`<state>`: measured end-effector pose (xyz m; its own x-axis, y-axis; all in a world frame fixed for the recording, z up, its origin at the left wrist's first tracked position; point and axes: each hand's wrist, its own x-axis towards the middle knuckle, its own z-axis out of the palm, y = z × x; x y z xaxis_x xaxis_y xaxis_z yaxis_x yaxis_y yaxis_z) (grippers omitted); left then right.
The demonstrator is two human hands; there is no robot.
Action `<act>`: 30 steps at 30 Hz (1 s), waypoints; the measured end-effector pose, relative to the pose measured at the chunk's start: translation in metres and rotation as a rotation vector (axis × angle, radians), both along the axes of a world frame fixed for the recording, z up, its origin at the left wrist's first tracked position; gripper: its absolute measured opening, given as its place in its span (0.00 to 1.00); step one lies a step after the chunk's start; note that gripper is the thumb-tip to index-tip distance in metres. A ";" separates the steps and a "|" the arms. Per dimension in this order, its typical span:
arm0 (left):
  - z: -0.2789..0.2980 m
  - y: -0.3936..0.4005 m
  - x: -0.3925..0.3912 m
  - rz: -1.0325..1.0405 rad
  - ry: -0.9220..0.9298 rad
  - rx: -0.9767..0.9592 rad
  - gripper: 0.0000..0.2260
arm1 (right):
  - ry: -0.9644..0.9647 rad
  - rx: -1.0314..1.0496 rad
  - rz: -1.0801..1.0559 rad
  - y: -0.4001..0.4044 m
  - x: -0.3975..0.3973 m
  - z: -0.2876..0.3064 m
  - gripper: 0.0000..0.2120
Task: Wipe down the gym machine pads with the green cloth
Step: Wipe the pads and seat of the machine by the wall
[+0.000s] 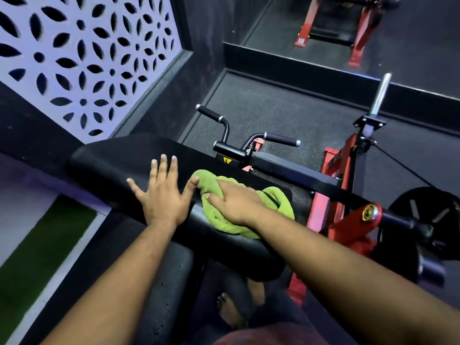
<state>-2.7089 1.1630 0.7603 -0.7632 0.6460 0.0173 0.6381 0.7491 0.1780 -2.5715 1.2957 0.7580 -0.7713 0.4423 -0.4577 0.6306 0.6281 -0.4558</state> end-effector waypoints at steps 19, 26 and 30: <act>0.000 0.004 -0.003 0.009 -0.019 -0.060 0.42 | -0.162 -0.133 -0.065 0.034 0.031 -0.015 0.35; 0.002 -0.008 -0.008 -0.073 -0.053 0.022 0.37 | -0.002 0.106 -0.104 -0.018 -0.002 0.009 0.30; 0.005 -0.032 -0.027 -0.324 -0.150 0.035 0.38 | -0.012 0.392 -0.166 -0.041 0.069 0.018 0.37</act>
